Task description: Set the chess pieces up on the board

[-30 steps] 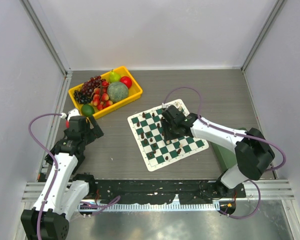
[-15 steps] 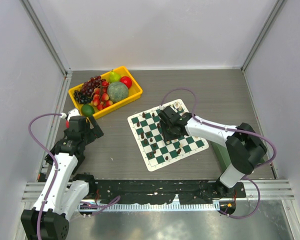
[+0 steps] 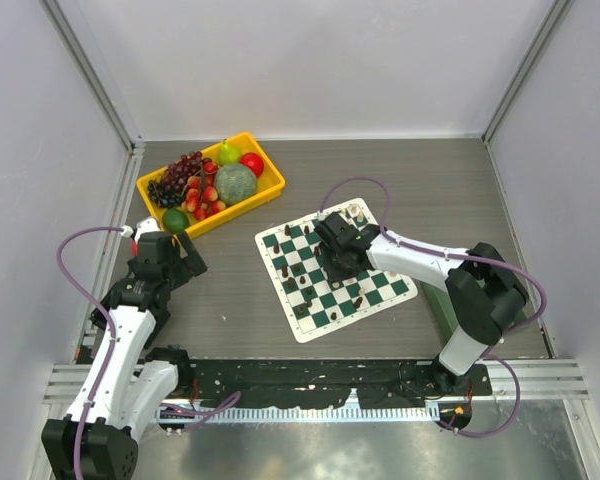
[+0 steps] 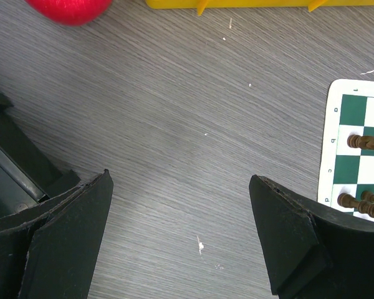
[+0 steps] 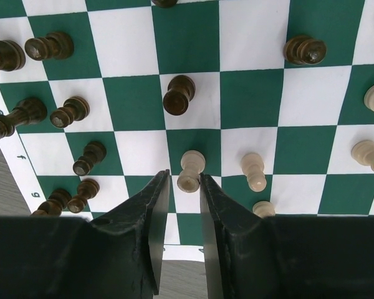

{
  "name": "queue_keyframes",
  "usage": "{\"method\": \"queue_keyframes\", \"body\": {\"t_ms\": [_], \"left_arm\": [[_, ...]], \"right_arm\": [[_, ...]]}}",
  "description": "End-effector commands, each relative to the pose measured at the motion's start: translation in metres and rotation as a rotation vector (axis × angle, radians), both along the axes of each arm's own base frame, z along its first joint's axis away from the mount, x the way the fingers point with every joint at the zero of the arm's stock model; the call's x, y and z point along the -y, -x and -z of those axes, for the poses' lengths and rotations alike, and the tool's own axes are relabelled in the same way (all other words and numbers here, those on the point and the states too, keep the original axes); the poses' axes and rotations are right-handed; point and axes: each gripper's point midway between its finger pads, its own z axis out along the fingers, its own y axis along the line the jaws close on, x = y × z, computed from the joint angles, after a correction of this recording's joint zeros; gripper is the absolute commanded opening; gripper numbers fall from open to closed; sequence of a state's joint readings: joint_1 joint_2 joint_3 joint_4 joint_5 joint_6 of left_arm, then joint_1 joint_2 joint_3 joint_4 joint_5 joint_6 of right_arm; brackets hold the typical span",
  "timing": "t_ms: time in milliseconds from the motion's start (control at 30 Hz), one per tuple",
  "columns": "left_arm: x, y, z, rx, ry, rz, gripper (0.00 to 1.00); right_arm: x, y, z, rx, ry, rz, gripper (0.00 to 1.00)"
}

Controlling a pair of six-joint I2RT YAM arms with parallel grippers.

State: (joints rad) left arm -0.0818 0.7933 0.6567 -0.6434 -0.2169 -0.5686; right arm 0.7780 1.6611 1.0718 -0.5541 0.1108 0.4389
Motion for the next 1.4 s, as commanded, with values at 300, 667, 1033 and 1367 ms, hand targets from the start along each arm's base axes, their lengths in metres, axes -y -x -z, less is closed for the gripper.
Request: {"method": "queue_keyframes", "body": {"t_ms": [300,667,1033,1367], "left_arm": [[-0.004,-0.004,-0.011,0.043,-0.014,-0.013,0.99],[-0.005,-0.004,-0.011,0.043,-0.017,-0.012,0.99],[-0.003,-0.005,-0.011,0.046,-0.012,-0.009,0.99],[-0.002,-0.007,-0.012,0.047,-0.007,-0.003,0.99]], "right_arm": [[-0.006,-0.007,-0.005,0.021,0.007,-0.008,0.36],[-0.006,-0.012,-0.01,0.056,0.017,-0.008,0.31],[-0.006,-0.01,-0.021,0.066,-0.008,-0.006,0.17],[0.04,-0.004,-0.071,0.186,-0.041,0.148,0.17]]}}
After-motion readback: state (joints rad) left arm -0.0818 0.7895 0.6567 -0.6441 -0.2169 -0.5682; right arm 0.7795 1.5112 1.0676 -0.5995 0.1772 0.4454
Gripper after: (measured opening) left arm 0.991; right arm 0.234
